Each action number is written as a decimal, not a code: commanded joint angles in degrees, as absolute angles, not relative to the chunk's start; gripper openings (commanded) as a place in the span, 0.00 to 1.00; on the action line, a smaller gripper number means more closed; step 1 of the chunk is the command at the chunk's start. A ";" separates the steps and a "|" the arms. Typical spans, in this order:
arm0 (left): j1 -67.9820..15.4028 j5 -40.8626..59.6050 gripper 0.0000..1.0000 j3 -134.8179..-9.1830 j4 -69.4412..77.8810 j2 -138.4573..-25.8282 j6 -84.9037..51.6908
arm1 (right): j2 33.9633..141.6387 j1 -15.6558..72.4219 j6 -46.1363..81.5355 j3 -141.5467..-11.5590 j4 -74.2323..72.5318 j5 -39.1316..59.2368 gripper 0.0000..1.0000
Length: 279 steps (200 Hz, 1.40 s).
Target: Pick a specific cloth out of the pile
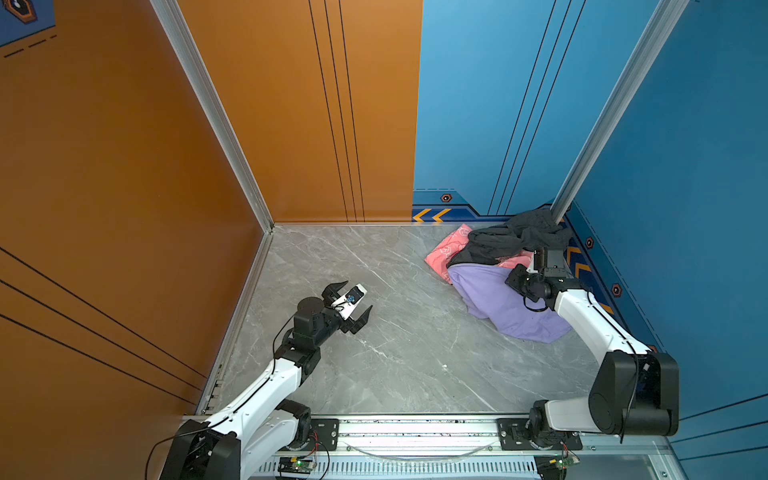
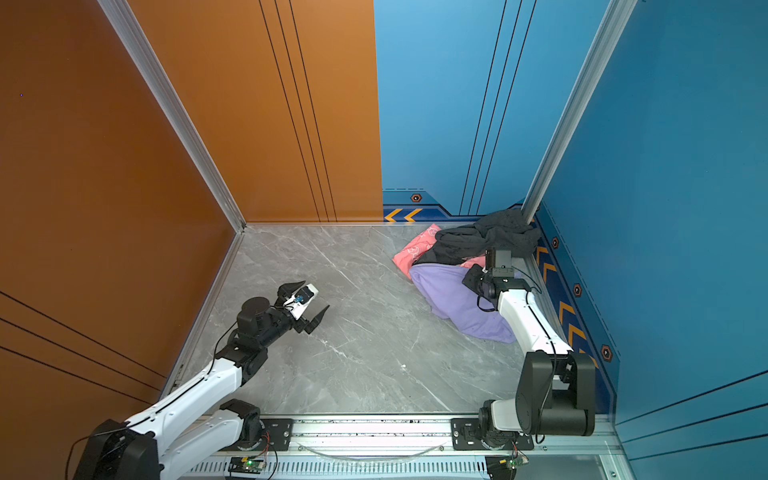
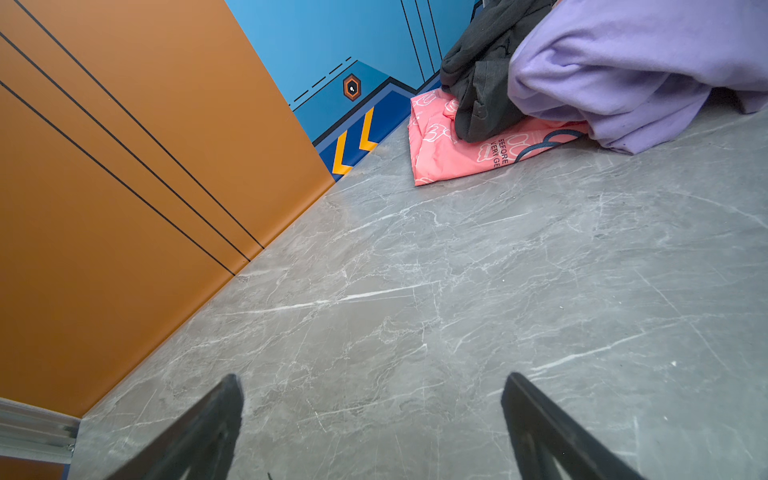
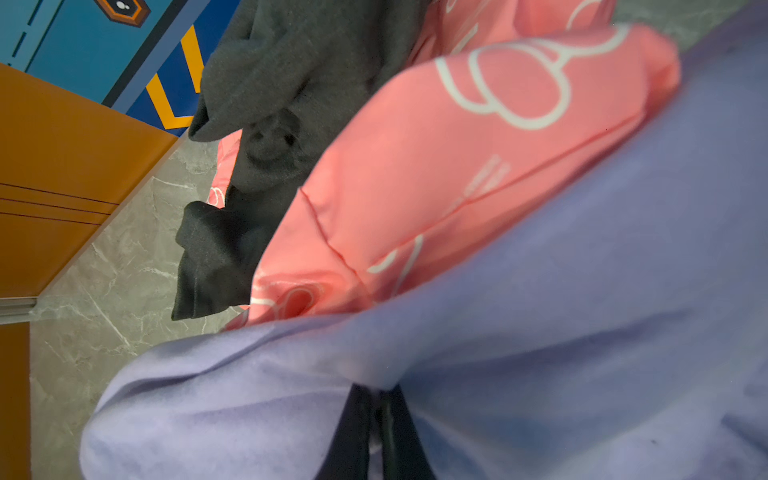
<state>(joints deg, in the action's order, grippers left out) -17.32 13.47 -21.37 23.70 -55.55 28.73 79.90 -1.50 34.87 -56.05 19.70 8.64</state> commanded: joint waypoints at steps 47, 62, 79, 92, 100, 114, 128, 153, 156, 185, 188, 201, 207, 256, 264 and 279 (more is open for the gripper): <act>-17.79 12.82 0.98 -20.44 23.38 -55.11 29.36 | 71.37 -1.14 37.85 -54.98 16.49 2.49 0.00; -17.93 12.75 0.98 -20.34 23.34 -55.02 29.49 | 68.89 -1.14 39.07 -54.28 14.99 0.21 0.00; -17.98 12.68 0.98 -20.36 23.43 -54.96 29.53 | 66.08 -1.14 40.20 -53.62 13.22 -2.34 0.00; -17.98 12.65 0.98 -20.38 23.39 -54.93 29.53 | 64.35 -1.14 40.52 -53.55 12.28 -3.70 0.00; -18.01 12.62 0.98 -20.38 23.37 -54.94 29.60 | 63.47 -1.06 40.65 -53.73 11.97 -4.56 0.00; -17.94 12.68 0.98 -20.35 23.38 -54.81 29.62 | 62.11 -0.80 40.42 -54.40 11.68 -5.80 0.00; -18.02 12.70 0.98 -20.39 23.43 -54.85 29.61 | 61.15 -0.29 39.48 -55.52 11.51 -6.71 0.00; -18.09 12.67 0.98 -20.39 23.38 -54.80 29.62 | 59.96 1.88 36.42 -58.24 11.19 -9.65 0.00; -18.06 12.68 0.98 -20.39 23.46 -54.76 29.62 | 59.84 2.31 35.72 -58.58 11.22 -10.15 0.00; -18.04 12.70 0.98 -20.35 23.40 -54.62 29.62 | 59.63 7.48 30.07 -62.01 9.92 -14.99 0.00; -18.12 12.72 0.98 -20.37 23.39 -54.59 29.62 | 59.72 8.00 29.38 -62.38 9.84 -15.51 0.00; -18.19 12.61 0.98 -20.37 23.34 -54.59 29.70 | 60.32 10.72 26.51 -64.21 9.67 -17.26 0.00; -18.18 12.53 0.98 -20.34 23.39 -54.55 29.69 | 60.69 12.00 25.28 -65.01 9.58 -18.12 0.00; -18.22 12.34 0.98 -20.29 23.38 -54.15 29.69 | 65.47 21.88 15.99 -71.63 8.35 -21.17 0.00; -18.28 12.33 0.98 -20.23 23.42 -54.14 29.64 | 66.50 23.21 14.83 -72.80 8.29 -21.04 0.00; -18.28 12.33 0.98 -20.26 23.42 -54.10 29.72 | 68.70 25.55 13.20 -74.91 8.42 -20.77 0.00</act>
